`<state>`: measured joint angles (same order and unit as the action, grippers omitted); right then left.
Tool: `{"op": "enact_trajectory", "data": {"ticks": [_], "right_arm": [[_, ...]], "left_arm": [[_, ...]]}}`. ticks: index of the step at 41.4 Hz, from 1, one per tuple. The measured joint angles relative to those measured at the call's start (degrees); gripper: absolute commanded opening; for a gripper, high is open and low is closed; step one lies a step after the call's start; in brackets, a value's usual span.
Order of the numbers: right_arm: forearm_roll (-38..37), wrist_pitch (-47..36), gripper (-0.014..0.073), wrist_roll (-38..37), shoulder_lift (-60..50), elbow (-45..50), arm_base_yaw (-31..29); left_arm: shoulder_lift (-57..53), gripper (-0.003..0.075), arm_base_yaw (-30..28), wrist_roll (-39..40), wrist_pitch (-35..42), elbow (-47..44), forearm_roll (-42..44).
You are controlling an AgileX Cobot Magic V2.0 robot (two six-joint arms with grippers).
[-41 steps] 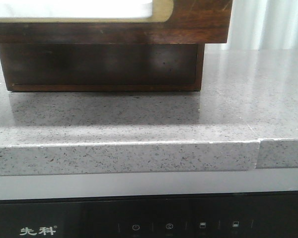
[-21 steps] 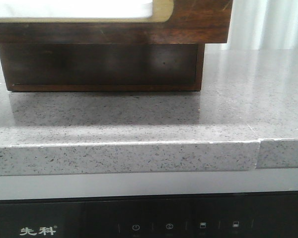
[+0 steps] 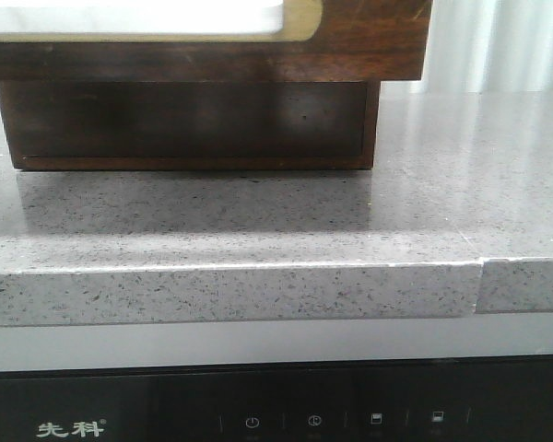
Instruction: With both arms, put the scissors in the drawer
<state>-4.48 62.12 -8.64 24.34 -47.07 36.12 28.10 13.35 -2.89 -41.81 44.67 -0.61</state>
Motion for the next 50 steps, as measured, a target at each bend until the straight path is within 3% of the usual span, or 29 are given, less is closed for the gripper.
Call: {"op": "enact_trajectory", "data": {"ticks": [10,21,31,50], "right_arm": [[0.00,0.00,-0.0069,-0.12,0.00,0.00,0.00],[0.00,0.00,-0.0069,-0.12,0.00,0.00,0.00],[0.00,0.00,-0.0069,-0.12,0.00,0.00,0.00],[0.00,0.00,-0.0069,-0.12,0.00,0.00,0.00]], "left_arm": [[-16.02,-0.0020,-9.87,0.05,19.84,-23.84,-0.49],[-28.27,-0.0020,-14.35,0.05,31.97,-42.71,-0.75],[-28.27,-0.0020,-14.70,0.05,39.42,-44.91,-0.93],[-28.27,-0.0020,-14.70,0.14,39.78,-44.91,-0.97]]}}
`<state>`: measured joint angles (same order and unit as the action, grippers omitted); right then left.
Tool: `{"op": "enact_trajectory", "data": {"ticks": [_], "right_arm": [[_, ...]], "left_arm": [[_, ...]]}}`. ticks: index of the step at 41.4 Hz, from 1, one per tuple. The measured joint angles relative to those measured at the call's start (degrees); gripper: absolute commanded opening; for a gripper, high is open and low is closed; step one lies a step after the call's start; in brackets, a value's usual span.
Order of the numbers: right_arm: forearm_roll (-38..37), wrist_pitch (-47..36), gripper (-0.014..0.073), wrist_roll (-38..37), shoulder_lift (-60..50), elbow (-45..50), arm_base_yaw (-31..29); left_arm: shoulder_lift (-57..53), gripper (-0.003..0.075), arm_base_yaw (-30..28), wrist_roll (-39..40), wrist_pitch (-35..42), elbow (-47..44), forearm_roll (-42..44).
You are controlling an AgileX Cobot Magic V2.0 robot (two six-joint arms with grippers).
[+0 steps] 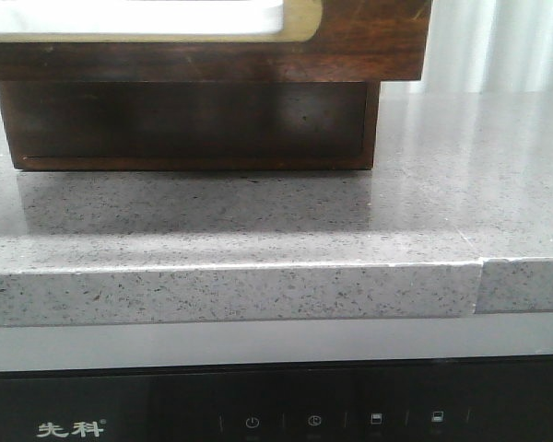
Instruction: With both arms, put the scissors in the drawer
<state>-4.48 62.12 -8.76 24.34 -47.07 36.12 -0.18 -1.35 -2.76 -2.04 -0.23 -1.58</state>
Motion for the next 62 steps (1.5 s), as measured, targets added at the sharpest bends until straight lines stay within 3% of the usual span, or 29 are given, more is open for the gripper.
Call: {"op": "enact_trajectory", "data": {"ticks": [24,29,40,46,50,62], "right_arm": [[-0.70,-1.54,-0.0069,0.24,-2.27,1.92,-1.50],[-3.83,-10.08,-0.0069,0.23,-8.33,8.75,-8.18],[-5.35,-42.26,-0.0069,0.23,-22.44,33.57,-27.59],[-5.37,-55.48,-0.0069,0.23,-24.81,44.20,-32.07],[-4.56,-59.51,-0.0069,0.23,-24.93,48.20,-33.34],[-3.70,-60.83,-0.0069,0.23,-24.93,48.52,-33.84]], "left_arm": [[0.00,-0.0020,0.00,0.00,0.00,0.00,0.00],[0.00,-0.0020,0.00,0.00,0.00,0.00,0.00],[0.00,-0.0020,0.00,0.05,0.00,0.00,0.00],[0.00,-0.0020,0.00,0.05,0.00,0.00,0.00],[0.00,-0.0020,0.00,0.05,0.00,0.00,0.00],[0.00,-0.0020,0.00,0.05,0.11,0.00,0.00]]}}
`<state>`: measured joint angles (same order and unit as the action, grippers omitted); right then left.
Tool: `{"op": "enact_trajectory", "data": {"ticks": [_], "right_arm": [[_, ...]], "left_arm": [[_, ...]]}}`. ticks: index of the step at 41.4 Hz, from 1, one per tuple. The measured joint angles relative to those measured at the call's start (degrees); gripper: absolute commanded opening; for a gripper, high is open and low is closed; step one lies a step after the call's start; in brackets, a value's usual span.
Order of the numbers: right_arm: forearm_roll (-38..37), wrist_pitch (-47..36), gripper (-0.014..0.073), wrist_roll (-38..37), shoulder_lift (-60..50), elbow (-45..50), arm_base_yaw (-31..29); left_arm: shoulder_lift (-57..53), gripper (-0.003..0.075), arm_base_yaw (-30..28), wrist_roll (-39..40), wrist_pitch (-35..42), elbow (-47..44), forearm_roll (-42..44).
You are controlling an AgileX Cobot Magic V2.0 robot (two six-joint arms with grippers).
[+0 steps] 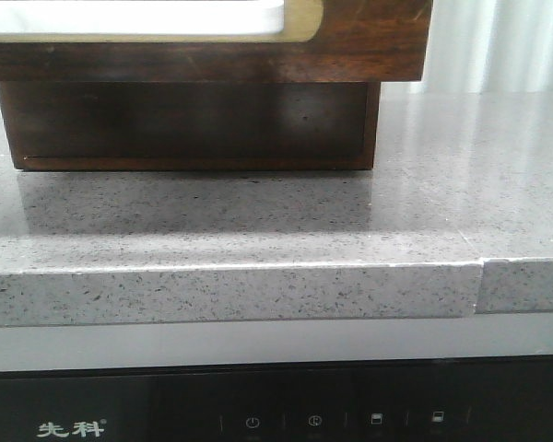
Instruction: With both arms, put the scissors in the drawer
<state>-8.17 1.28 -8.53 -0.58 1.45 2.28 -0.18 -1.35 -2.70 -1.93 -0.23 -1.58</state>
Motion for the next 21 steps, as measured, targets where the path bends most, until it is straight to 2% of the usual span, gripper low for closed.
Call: {"op": "enact_trajectory", "data": {"ticks": [11,18,21], "right_arm": [[1.78,-0.47,-0.0069,0.83,0.00,0.00,0.00],[10.42,-0.04,-0.0069,11.49,0.00,0.00,0.00],[11.86,-0.04,-0.0069,13.84,0.00,0.00,0.00]], "left_arm": [[0.00,-0.0020,0.00,0.00,0.00,0.00,0.00],[0.00,-0.0020,0.00,0.00,0.00,0.00,0.00],[0.00,-0.0020,0.00,0.00,0.00,0.00,0.00]]}}
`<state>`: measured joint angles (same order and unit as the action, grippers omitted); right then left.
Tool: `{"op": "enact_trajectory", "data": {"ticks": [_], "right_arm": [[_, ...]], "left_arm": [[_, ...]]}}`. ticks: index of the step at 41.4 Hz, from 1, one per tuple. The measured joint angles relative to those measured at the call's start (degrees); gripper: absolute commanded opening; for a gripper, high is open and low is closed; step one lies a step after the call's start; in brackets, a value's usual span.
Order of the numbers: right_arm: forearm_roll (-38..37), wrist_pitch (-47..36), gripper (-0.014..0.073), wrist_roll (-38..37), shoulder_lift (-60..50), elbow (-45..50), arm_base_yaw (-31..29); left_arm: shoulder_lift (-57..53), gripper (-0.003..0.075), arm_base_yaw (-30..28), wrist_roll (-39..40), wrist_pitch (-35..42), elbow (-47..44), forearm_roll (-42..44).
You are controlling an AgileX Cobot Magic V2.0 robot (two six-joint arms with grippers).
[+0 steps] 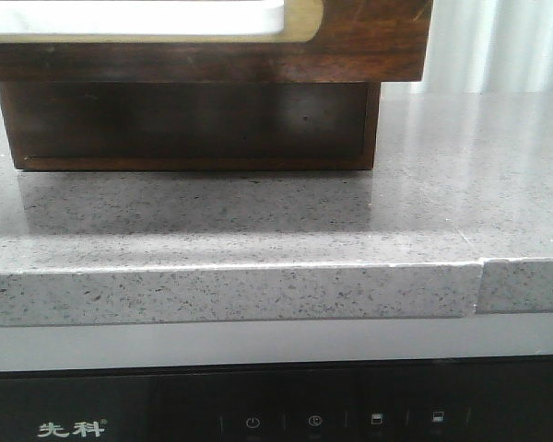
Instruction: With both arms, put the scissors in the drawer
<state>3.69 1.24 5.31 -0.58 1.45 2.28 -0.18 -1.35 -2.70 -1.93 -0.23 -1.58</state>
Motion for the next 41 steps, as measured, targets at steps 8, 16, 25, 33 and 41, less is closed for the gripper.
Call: {"op": "enact_trajectory", "data": {"ticks": [8,16,25,33,41], "right_arm": [[0.50,0.00,-0.0069,1.44,0.00,0.00,0.00],[0.53,0.00,-0.0069,-0.77,0.00,0.00,0.00],[0.89,0.00,-0.0069,-1.43,0.00,0.00,0.00],[0.89,0.00,-0.0069,-1.43,0.00,0.00,0.00],[0.89,0.00,-0.0069,-1.43,0.00,0.00,0.00]], "left_arm": [[0.00,-0.0020,0.00,0.00,0.00,0.00,0.00],[0.00,-0.0020,0.00,0.00,0.00,0.00,0.00],[0.00,-0.0020,0.00,0.00,0.00,0.00,0.00],[0.00,-0.0020,0.00,0.00,0.00,0.00,0.00],[0.00,-0.0020,0.00,0.00,0.00,0.00,0.00]]}}
